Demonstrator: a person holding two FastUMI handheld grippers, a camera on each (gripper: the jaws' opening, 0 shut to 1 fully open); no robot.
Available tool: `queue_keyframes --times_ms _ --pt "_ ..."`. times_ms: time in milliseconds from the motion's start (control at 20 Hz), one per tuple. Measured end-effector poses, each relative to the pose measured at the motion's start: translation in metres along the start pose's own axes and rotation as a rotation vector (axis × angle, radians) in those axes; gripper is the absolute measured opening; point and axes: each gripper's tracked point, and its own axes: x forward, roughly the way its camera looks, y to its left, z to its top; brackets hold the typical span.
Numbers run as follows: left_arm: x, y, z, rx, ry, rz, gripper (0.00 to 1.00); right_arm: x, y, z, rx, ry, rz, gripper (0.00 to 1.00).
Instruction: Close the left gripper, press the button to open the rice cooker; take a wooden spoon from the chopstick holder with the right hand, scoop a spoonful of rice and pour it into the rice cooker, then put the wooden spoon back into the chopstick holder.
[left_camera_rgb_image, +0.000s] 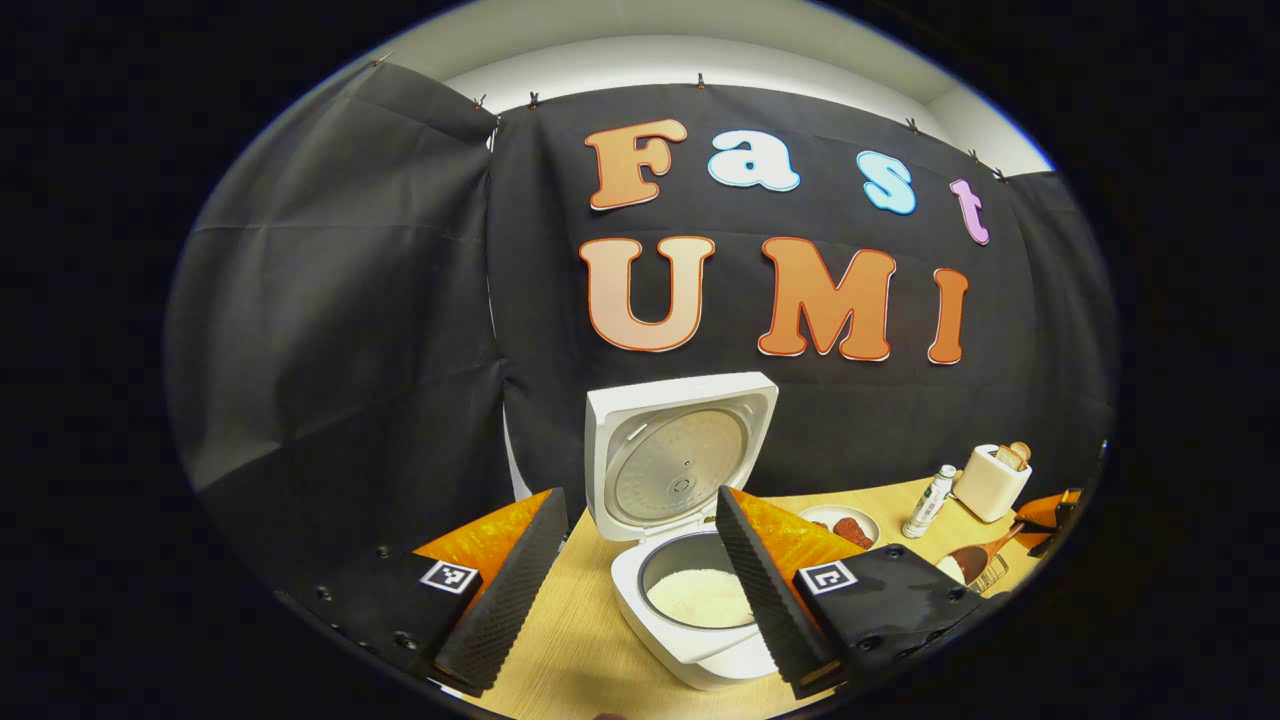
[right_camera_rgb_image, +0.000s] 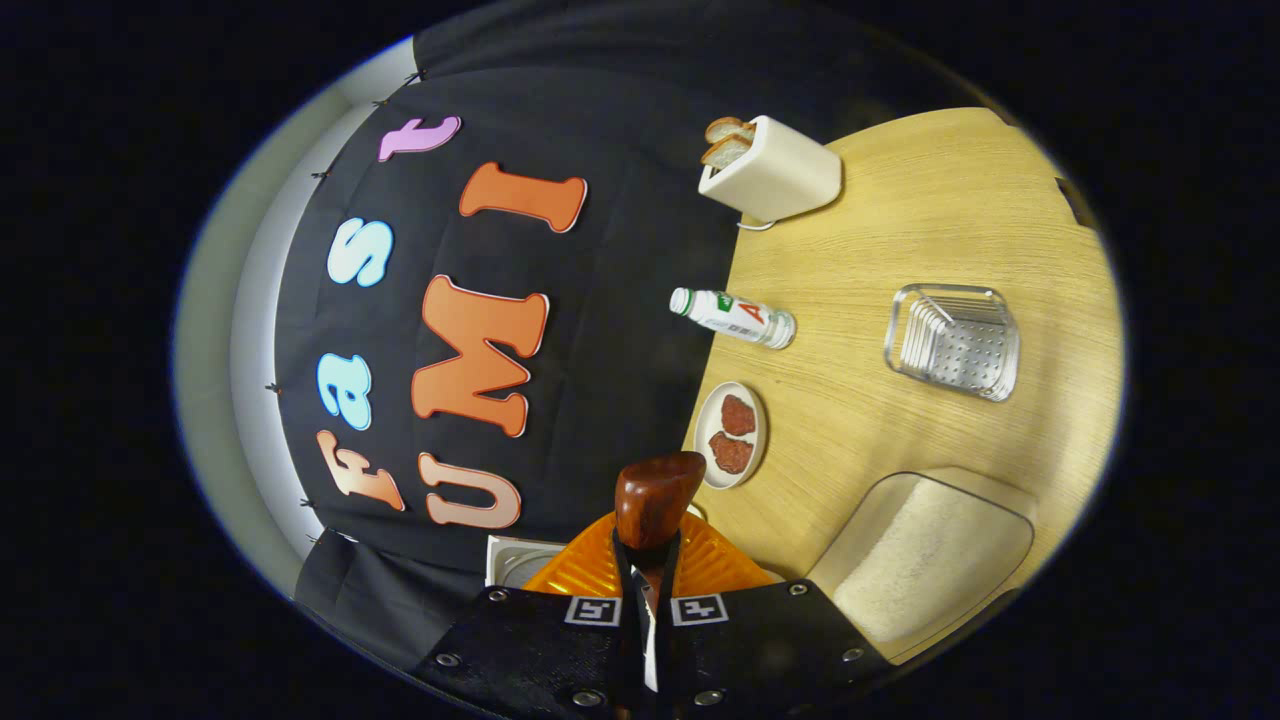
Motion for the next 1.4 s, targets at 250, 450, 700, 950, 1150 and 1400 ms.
queue_keyframes --times_ms 250,450,700,950,1150,1400 --pt "0.012 0.007 -0.001 0.022 0.003 -0.004 1.0 0.041 0.048 -0.033 -0.023 0.055 0.049 0.04" --pt "0.016 0.014 -0.006 0.014 0.016 -0.003 1.0 0.077 0.081 -0.064 -0.041 0.099 0.08 0.04" --pt "0.014 0.027 -0.009 0.014 0.024 0.013 1.0 0.112 0.107 -0.099 -0.133 0.127 0.094 0.0" --pt "0.014 0.039 -0.013 0.0 0.027 0.024 1.0 0.133 0.127 -0.12 -0.34 0.102 0.089 0.04" --pt "0.012 0.047 -0.015 -0.018 0.024 0.032 1.0 0.139 0.14 -0.131 -0.534 0.074 0.098 0.04" --pt "0.008 0.048 -0.012 -0.019 0.011 0.02 1.0 0.143 0.149 -0.14 -0.618 0.08 0.117 0.04"
